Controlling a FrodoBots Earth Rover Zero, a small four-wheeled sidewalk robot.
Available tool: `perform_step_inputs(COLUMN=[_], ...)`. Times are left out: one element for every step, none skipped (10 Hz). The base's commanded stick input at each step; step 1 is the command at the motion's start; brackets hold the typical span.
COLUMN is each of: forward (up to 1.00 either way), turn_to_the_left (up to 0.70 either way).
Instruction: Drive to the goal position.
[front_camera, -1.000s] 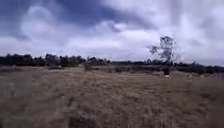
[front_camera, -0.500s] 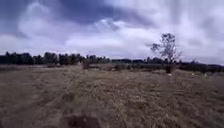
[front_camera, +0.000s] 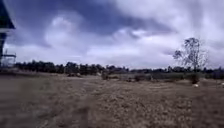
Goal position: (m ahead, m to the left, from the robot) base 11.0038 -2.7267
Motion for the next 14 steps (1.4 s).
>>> perform_step_inputs(forward=[0.7, 0.7, 0.7, 0.7, 0.7, 0.7, 0.7, 0.7, 0.7, 0.7, 0.7, 0.7, 0.7, 0.7], turn_to_the_left=[0.15, 0.0, 0.0, 0.0, 0.0, 0.0, 0.0, 0.0, 0.0, 0.0, 0.0, 0.0, 0.0, 0.0])
